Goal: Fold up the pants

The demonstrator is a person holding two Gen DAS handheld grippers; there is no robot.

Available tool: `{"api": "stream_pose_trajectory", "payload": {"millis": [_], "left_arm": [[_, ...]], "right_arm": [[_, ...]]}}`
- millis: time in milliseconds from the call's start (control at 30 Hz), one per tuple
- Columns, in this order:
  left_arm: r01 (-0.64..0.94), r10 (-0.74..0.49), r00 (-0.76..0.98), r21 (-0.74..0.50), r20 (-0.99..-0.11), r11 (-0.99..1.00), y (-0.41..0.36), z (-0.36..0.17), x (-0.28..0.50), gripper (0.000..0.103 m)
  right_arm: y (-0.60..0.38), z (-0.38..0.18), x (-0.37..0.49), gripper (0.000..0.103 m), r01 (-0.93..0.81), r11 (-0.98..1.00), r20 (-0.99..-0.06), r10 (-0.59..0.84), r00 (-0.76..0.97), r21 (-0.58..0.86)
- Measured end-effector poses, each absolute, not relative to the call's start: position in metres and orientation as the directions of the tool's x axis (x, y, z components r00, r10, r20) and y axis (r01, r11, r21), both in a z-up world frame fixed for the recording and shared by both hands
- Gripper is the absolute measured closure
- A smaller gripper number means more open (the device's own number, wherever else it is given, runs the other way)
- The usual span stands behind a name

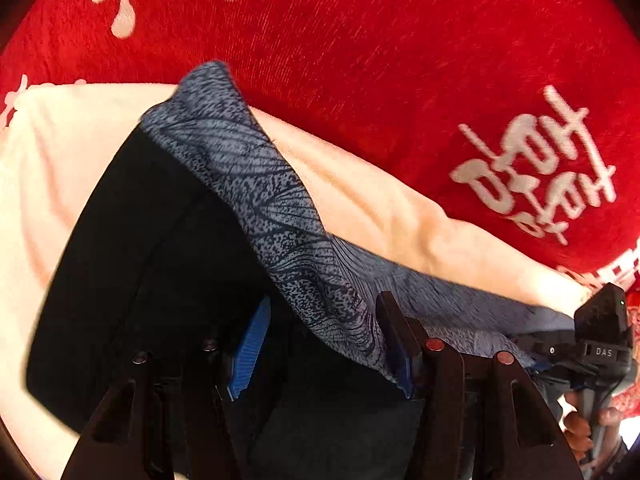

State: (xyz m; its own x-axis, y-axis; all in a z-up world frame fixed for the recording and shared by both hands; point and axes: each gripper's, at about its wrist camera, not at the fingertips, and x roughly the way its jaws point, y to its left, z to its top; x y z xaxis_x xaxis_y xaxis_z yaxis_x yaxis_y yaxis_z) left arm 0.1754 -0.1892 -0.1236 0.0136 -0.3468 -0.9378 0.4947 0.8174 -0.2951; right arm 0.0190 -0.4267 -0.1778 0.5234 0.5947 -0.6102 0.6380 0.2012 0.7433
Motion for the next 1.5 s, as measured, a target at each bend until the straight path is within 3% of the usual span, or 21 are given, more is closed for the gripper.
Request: {"api": "stream_pose_trajectory", "payload": {"millis": [33,67,100,167,200,233,267,300,333,500,533,567,633,700,733,767,800,967,1233,1500], "left_arm": [[0.511,-0.344,0.044,-0.275,-0.938,0.815,-0.183,-0.109,0.172,0.046],[0.528,-0.343,0.067,-0.258,-0.937,0.809,-0.177,-0.096,0.17,0.046],[0.542,-0.336,0.088,-0.238,-0.938,0.806,-0.168,-0.081,0.167,0.046],[0.551,-0.319,0.11,-0.209,-0.941,0.808,-0.157,-0.07,0.165,0.043],[0.563,-0.296,0.124,-0.179,-0.947,0.807,-0.154,-0.068,0.164,0.03],[0.583,-0.266,0.151,-0.132,-0.952,0.802,-0.153,-0.07,0.162,0.028],[0.601,-0.236,0.17,-0.089,-0.957,0.794,-0.156,-0.075,0.163,0.028],[0.609,-0.219,0.168,-0.073,-0.961,0.79,-0.161,-0.082,0.164,0.028],[0.614,-0.212,0.161,-0.07,-0.964,0.786,-0.166,-0.091,0.165,0.027],[0.61,-0.125,0.193,0.019,-0.973,0.792,-0.167,-0.133,0.164,0.028],[0.619,-0.148,0.216,0.018,-0.965,0.785,-0.162,-0.133,0.161,0.028],[0.631,-0.138,0.231,0.04,-0.963,0.774,-0.16,-0.133,0.158,0.027],[0.641,-0.088,0.246,0.094,-0.965,0.762,-0.159,-0.131,0.152,0.027],[0.623,-0.058,0.219,0.094,-0.974,0.777,-0.152,-0.125,0.15,0.027],[0.615,-0.041,0.216,0.103,-0.976,0.782,-0.151,-0.12,0.146,0.027],[0.612,-0.034,0.214,0.108,-0.976,0.783,-0.149,-0.111,0.138,0.027],[0.617,-0.044,0.204,0.093,-0.978,0.781,-0.147,-0.105,0.131,0.027],[0.705,-0.126,0.076,-0.036,-0.989,0.708,-0.179,-0.08,0.05,0.027],[0.827,-0.212,-0.206,-0.286,-0.955,0.484,-0.253,-0.084,-0.086,0.027],[0.85,-0.24,-0.334,-0.401,-0.911,0.341,-0.293,-0.094,-0.159,0.027]], "right_arm": [[-0.423,-0.166,0.017,0.032,0.612,0.221,-0.603,0.592,0.535,0.76],[-0.419,-0.151,0.016,0.01,0.585,0.247,-0.6,0.586,0.545,0.773],[-0.413,-0.131,0.014,0.009,0.568,0.302,-0.625,0.56,0.545,0.766],[-0.403,-0.107,0.01,0.01,0.54,0.402,-0.67,0.517,0.532,0.739],[-0.399,-0.1,0.01,0.012,0.528,0.433,-0.682,0.507,0.527,0.731],[-0.39,-0.095,0.013,0.029,0.515,0.479,-0.703,0.496,0.509,0.711],[-0.382,-0.094,0.02,0.062,0.511,0.526,-0.733,0.486,0.476,0.68],[-0.376,-0.098,0.028,0.075,0.509,0.571,-0.765,0.474,0.436,0.644],[-0.372,-0.106,0.036,0.08,0.5,0.618,-0.795,0.464,0.391,0.607],[-0.374,-0.154,0.066,0.081,0.469,0.766,-0.898,0.359,0.255,0.44],[-0.383,-0.159,0.069,0.093,0.475,0.774,-0.907,0.329,0.262,0.418],[-0.395,-0.161,0.068,0.098,0.495,0.749,-0.896,0.338,0.288,0.441],[-0.417,-0.155,0.054,0.097,0.559,0.65,-0.857,0.37,0.358,0.514],[-0.428,-0.136,0.032,0.089,0.576,0.597,-0.828,0.363,0.428,0.559],[-0.431,-0.127,0.02,0.071,0.578,0.594,-0.827,0.347,0.442,0.559],[-0.432,-0.118,0.007,0.044,0.581,0.595,-0.828,0.332,0.452,0.555],[-0.432,-0.108,-0.015,0.036,0.585,0.588,-0.825,0.318,0.467,0.558],[-0.421,-0.089,-0.109,0.035,0.654,0.51,-0.829,0.311,0.465,0.559],[-0.379,-0.079,-0.301,0.035,0.858,0.265,-0.897,0.189,0.4,0.439],[-0.32,-0.117,-0.428,0.035,0.897,-0.066,-0.893,0.087,0.442,0.437]]}}
